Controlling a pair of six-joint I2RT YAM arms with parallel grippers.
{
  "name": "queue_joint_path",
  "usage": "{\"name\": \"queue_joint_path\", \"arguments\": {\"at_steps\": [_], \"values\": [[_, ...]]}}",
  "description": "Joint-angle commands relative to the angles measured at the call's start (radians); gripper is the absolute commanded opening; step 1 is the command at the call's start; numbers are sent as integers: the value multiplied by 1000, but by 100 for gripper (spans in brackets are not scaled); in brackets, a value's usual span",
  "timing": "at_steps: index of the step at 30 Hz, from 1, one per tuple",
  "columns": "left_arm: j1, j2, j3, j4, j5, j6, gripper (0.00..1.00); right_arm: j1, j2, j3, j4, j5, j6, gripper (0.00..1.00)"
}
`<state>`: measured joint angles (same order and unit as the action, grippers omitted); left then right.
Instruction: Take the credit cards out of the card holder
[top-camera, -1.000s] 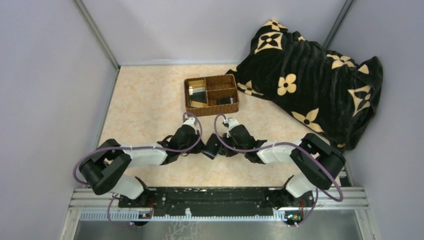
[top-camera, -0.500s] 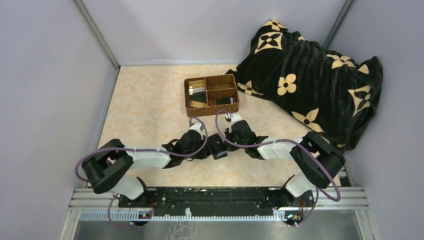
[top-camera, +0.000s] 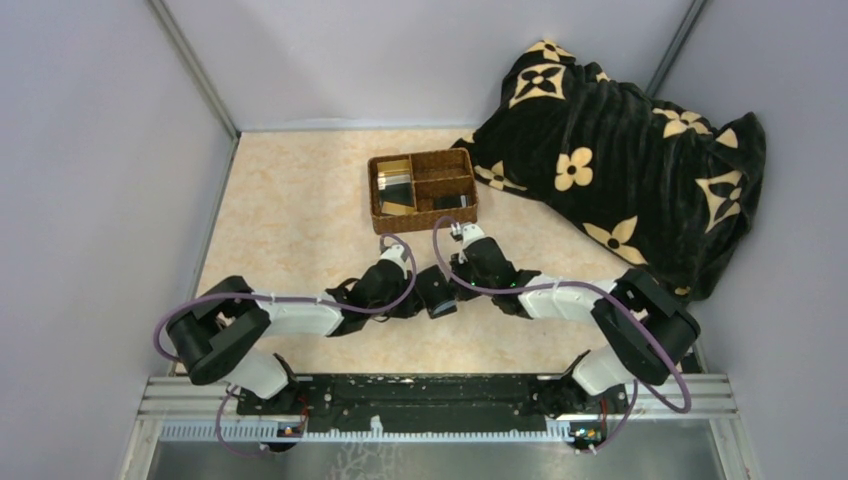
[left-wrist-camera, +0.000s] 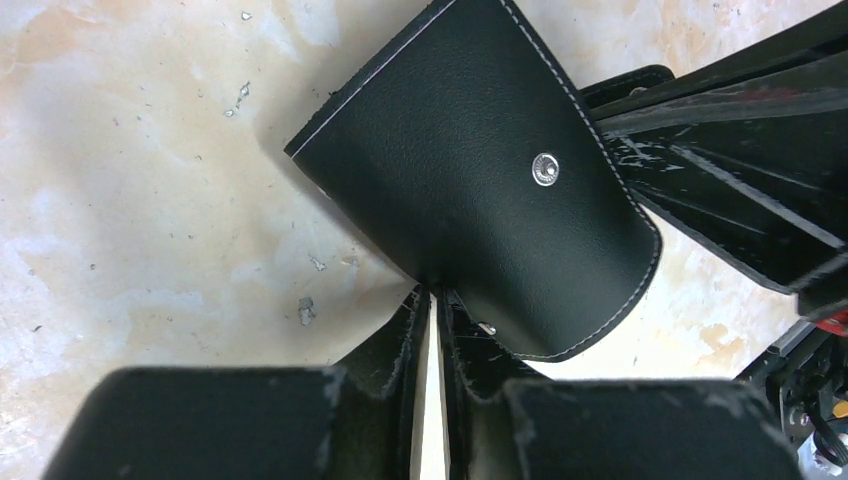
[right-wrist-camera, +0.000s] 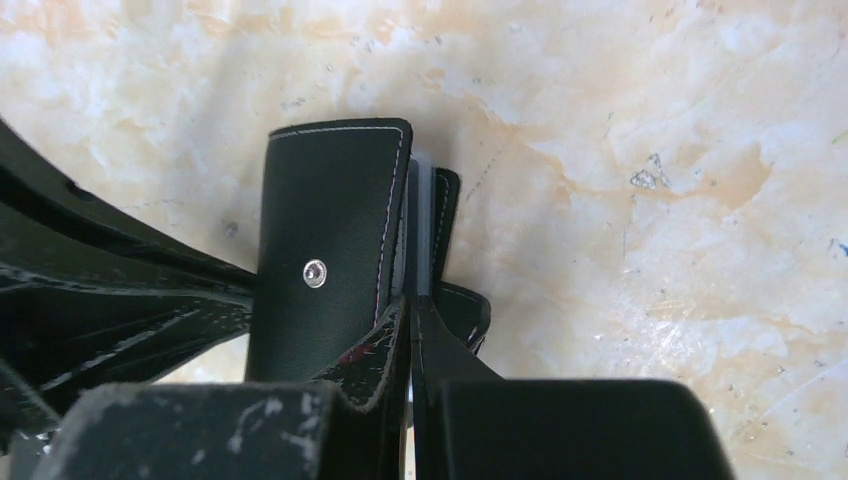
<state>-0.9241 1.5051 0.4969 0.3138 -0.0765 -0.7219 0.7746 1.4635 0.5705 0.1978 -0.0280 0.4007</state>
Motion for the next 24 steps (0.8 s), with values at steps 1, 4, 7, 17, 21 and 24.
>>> {"name": "queue_joint_path", "arguments": {"at_steps": [1,4,7,17,21,24], "values": [[-19,88,-8,-90,29,4,16,54,-77,51,61,-153,28,0],[-19,85,-6,-93,32,11,16,67,-64,63,61,-152,24,0],[-19,79,-3,-99,26,17,16,73,-37,65,74,-162,30,0],[-18,-61,-31,-238,-43,11,15,96,30,70,108,-146,29,0],[-20,-249,-24,-428,-141,14,16,95,83,68,135,-149,27,0],[-19,-419,-21,-532,-175,1,16,96,131,75,156,-154,28,0]]}}
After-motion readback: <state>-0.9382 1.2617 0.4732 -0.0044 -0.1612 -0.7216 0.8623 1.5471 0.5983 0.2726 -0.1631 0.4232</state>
